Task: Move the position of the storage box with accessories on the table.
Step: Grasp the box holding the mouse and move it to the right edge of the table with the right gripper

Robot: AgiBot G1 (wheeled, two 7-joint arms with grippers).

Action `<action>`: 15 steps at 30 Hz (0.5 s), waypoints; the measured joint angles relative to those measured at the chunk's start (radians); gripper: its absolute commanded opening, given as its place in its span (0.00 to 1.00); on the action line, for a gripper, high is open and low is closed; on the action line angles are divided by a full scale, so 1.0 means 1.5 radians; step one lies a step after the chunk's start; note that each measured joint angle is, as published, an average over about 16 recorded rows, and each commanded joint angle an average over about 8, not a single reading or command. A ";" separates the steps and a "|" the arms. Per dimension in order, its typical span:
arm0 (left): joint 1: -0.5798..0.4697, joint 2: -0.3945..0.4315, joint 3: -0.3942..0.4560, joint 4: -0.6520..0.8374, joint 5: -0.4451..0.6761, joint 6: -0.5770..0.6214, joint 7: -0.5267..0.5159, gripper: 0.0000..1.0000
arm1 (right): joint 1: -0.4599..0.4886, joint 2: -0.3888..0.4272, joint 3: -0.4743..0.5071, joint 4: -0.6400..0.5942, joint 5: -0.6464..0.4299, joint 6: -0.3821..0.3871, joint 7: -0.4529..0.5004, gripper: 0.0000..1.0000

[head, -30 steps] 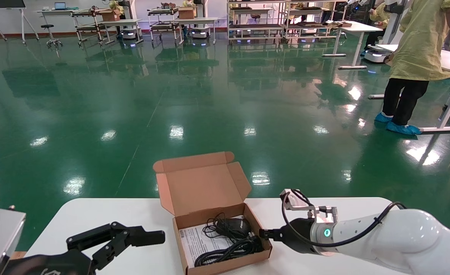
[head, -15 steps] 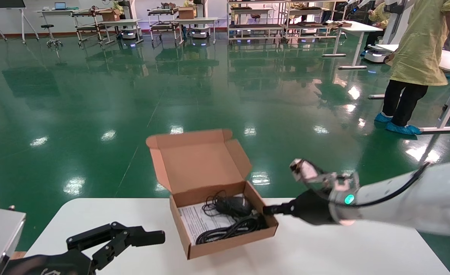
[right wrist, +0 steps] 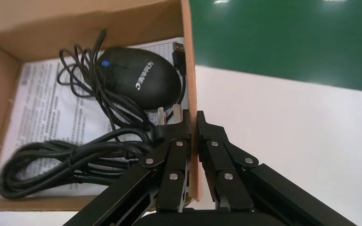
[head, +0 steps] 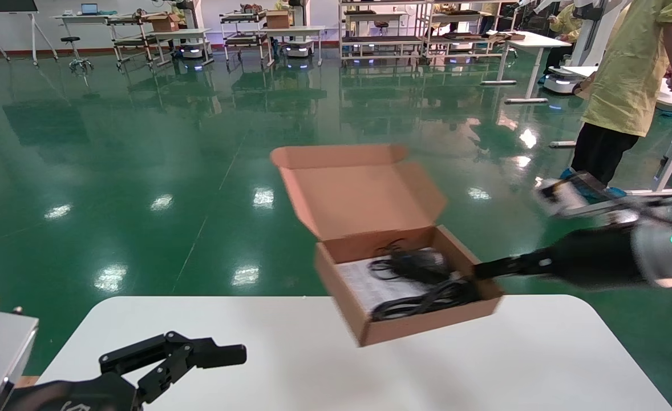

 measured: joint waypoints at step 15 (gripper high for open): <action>0.000 0.000 0.000 0.000 0.000 0.000 0.000 1.00 | 0.058 0.136 -0.020 -0.045 -0.031 -0.012 -0.063 0.00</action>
